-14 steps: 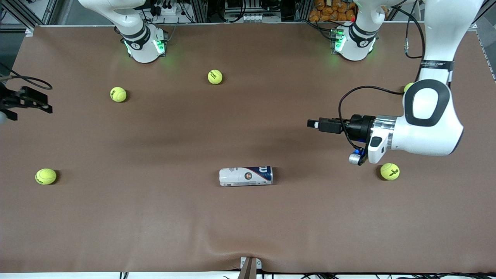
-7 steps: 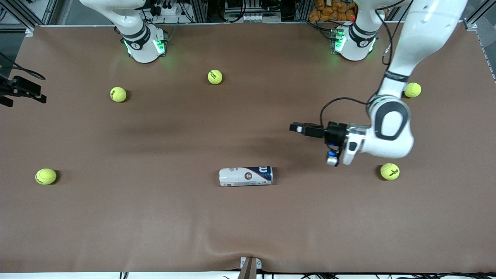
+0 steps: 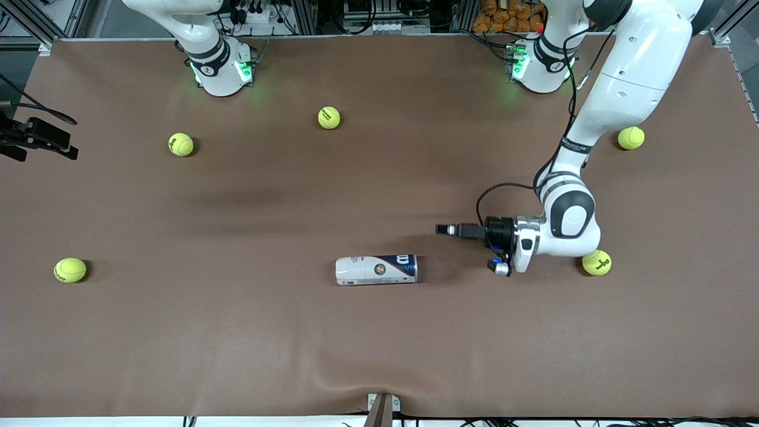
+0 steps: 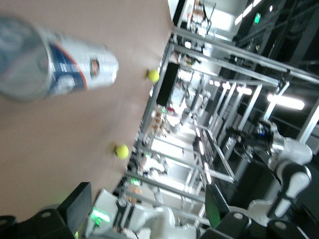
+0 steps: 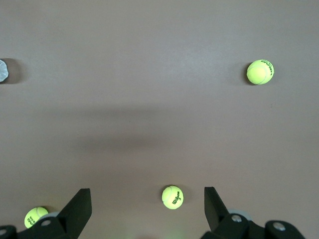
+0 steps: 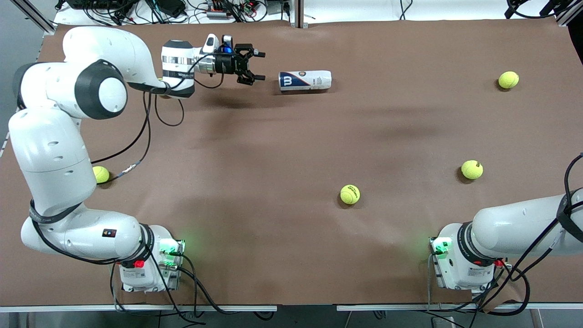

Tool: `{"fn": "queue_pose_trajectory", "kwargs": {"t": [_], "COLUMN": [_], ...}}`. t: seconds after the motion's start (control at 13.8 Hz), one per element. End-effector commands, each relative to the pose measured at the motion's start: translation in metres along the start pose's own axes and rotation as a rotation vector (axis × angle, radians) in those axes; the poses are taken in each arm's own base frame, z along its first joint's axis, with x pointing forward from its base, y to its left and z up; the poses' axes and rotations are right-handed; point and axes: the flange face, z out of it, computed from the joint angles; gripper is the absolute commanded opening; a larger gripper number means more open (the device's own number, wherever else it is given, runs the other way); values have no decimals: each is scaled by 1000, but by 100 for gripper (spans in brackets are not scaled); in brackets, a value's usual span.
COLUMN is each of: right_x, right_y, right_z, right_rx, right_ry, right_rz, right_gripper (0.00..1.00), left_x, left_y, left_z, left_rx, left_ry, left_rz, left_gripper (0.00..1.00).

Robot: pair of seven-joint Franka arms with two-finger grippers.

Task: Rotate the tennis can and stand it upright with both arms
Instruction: 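Move the left gripper to the can's end and close on it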

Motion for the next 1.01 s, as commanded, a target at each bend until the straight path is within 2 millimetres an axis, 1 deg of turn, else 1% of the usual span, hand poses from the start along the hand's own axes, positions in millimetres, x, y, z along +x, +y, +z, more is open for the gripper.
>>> {"fn": "queue_pose_trajectory", "kwargs": {"t": [0.0, 0.07, 0.22, 0.29, 0.36, 0.51, 0.58, 0.65, 0.72, 0.87, 0.94], "right_x": [-10, -11, -11, -11, -11, -11, -11, -11, -11, -11, -9], "right_y": [-8, -12, -24, -29, -31, -27, -27, -28, -31, -32, -32], "right_z": [-22, -21, -21, -21, -21, -21, -21, -24, -27, -27, -28], "right_rx": [5, 7, 2, -5, -6, -5, -5, -7, -7, -8, -3], "right_ry": [2, -8, -21, -21, -21, -20, -18, -12, -6, -5, 6], "right_rz": [51, 81, 88, 80, 86, 97, 95, 86, 82, 80, 76], "right_gripper": [100, 100, 100, 100, 100, 100, 100, 100, 100, 100, 100], "left_x": [26, 35, 53, 55, 56, 61, 66, 68, 70, 70, 71], "left_y": [-3, -11, -21, -26, -32, -50, -53, -59, -61, -63, -59], "left_z": [-1, -4, 0, 11, 12, 13, 18, 27, 33, 41, 42], "left_rx": [-5, 1, 13, 17, 25, 40, 40, 40, 38, 50, 52], "left_ry": [48, 69, 118, 121, 138, 157, 161, 158, 170, 190, 197], "left_rz": [54, 69, 80, 79, 85, 96, 108, 106, 108, 106, 114], "left_gripper": [100, 100, 100, 100, 100, 100, 100, 100, 100, 100, 97]}}
